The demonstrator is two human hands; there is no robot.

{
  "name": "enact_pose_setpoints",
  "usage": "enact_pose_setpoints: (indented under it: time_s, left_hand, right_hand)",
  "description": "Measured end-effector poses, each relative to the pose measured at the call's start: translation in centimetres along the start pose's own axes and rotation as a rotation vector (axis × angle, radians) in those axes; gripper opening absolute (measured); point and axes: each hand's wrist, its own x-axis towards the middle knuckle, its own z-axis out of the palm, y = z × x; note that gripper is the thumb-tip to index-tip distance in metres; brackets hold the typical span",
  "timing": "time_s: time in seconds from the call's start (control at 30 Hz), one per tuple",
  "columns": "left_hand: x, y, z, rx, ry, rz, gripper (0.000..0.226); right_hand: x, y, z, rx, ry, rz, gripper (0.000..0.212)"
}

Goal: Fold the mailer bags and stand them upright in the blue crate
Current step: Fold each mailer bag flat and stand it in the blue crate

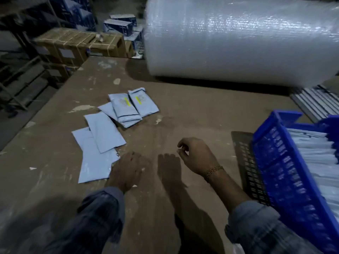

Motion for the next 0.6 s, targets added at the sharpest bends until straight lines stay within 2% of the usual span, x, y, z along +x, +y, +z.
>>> enact_pose_setpoints:
  time_s: [0.07, 0.27, 0.37, 0.43, 0.5, 0.57, 0.6]
  left_hand:
    - [0.5, -1.5, 1.0, 0.006, 0.071, 0.04, 0.05]
    - [5.1, -4.5, 0.9, -0.026, 0.089, 0.227, 0.033]
    - [6.0, -5.7, 2.5, -0.156, 0.083, 0.033, 0.065]
    - [5.8, -5.4, 2.1, -0.263, 0.075, -0.072, 0.065]
    - [5.8, -4.8, 1.0, -0.306, 0.205, -0.002, 0.053]
    - [5.9, -4.0, -0.7, -0.285, 0.336, 0.098, 0.026]
    - [6.0, -3.7, -1.1, -0.243, 0.396, 0.139, 0.02]
  right_hand:
    - [2.9, -1.0, 1.9, 0.011, -0.022, -0.018, 0.014]
    - [13.2, -2.7, 6.8, 0.08, -0.111, -0.007, 0.025]
    - [18.1, -3.2, 8.3, 0.069, -0.112, 0.005, 0.035]
    - [21.0, -3.3, 9.5, 0.039, -0.098, 0.04, 0.043]
    - [23.8, -3.0, 10.9, 0.003, -0.09, 0.07, 0.056]
    - [26.4, -2.5, 12.2, -0.075, -0.116, 0.059, 0.076]
    - [27.6, -2.0, 13.2, -0.14, -0.138, 0.028, 0.084]
